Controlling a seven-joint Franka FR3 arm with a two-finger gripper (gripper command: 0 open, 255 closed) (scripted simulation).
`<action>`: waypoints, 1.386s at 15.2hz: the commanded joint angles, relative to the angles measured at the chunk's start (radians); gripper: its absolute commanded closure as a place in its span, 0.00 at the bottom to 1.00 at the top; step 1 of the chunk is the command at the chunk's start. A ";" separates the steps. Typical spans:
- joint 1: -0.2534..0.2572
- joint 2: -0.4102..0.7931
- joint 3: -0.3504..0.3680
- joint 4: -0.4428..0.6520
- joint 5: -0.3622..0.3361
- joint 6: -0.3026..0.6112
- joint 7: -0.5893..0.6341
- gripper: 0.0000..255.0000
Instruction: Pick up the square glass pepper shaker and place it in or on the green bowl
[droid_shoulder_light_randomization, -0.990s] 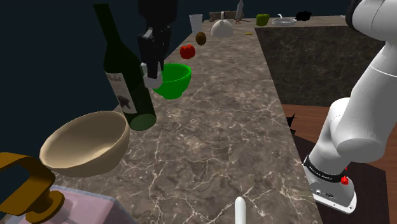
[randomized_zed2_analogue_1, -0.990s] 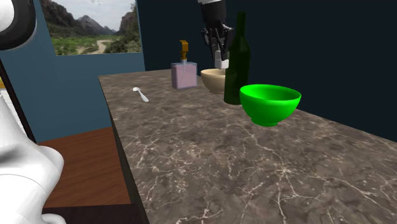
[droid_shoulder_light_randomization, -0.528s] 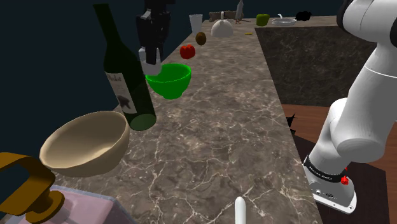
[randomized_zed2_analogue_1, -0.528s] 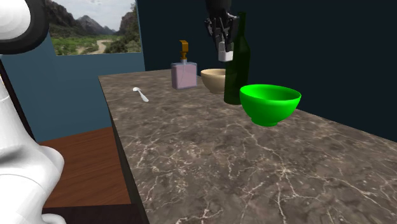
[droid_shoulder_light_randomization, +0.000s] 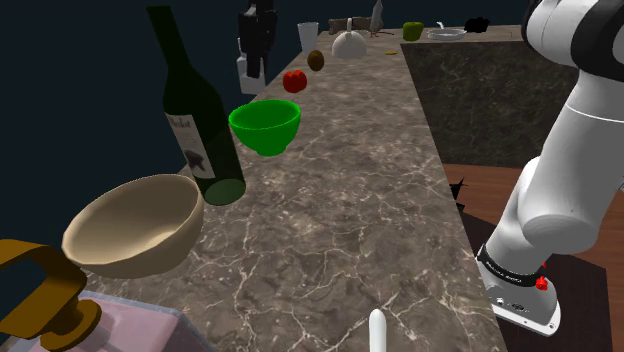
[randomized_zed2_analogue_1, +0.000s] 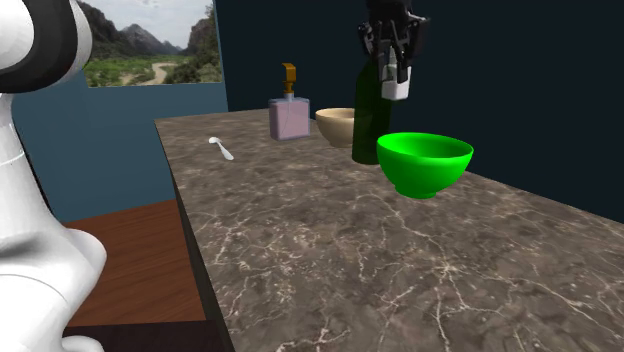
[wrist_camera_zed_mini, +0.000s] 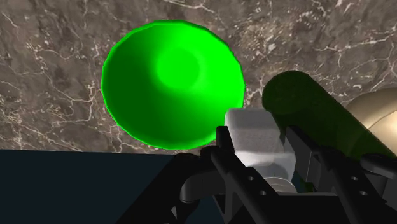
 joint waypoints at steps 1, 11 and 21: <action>-0.014 0.049 -0.013 0.059 -0.009 -0.015 -0.033 1.00; -0.065 0.035 -0.047 -0.058 0.018 0.085 -0.117 1.00; -0.073 -0.011 -0.052 -0.209 0.037 0.191 -0.134 1.00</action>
